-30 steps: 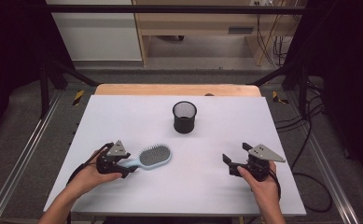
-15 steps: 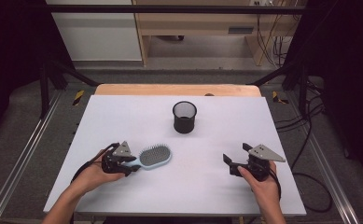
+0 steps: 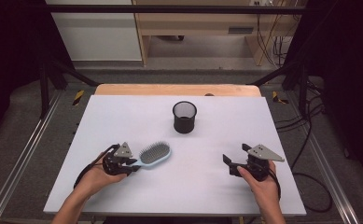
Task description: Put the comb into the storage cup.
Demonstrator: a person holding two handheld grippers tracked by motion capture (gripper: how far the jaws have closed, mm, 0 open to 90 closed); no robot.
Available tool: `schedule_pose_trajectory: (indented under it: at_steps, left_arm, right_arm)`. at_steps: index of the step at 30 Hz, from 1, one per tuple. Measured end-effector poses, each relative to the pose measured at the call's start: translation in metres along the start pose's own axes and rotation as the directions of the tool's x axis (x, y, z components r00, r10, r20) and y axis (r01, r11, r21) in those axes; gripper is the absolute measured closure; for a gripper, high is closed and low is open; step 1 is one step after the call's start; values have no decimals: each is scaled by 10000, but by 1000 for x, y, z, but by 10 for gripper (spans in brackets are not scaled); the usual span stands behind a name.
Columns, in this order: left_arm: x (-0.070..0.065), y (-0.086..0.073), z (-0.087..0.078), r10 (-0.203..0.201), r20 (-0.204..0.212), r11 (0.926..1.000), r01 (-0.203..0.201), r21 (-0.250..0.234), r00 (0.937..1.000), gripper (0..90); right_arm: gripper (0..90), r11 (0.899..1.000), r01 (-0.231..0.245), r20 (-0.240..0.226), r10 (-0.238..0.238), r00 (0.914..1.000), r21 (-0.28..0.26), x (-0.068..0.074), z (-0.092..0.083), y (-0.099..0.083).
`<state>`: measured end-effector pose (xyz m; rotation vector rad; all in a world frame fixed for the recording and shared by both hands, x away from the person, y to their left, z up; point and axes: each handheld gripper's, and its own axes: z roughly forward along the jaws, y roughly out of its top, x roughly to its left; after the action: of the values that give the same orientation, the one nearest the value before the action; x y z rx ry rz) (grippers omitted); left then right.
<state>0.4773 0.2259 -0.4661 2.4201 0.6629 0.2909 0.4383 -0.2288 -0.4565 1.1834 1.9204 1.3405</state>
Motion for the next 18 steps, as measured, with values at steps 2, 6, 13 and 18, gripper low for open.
schedule_pose_trajectory:
  at_steps: [2,6,13,18]
  left_arm:
    - [-2,-1,-1,11,-112,10000,-11,-49,9999,693]
    - [-3,-3,-2,-71,-309,9998,66,-174,9995,695]
    - [-8,-1,-8,-53,-824,9983,5,-584,9966,695]
    - [-9,1,-14,-144,-1366,9920,-31,-1266,9905,695]
  right_arm:
    - [104,10000,15,17,-15,10000,13,0,0,0]
    - [106,10000,-20,27,20,10000,15,0,0,0]
    - [109,10000,-29,-18,29,10000,5,0,1,0]
    - [102,10000,-30,-139,31,9999,46,3,1,0]
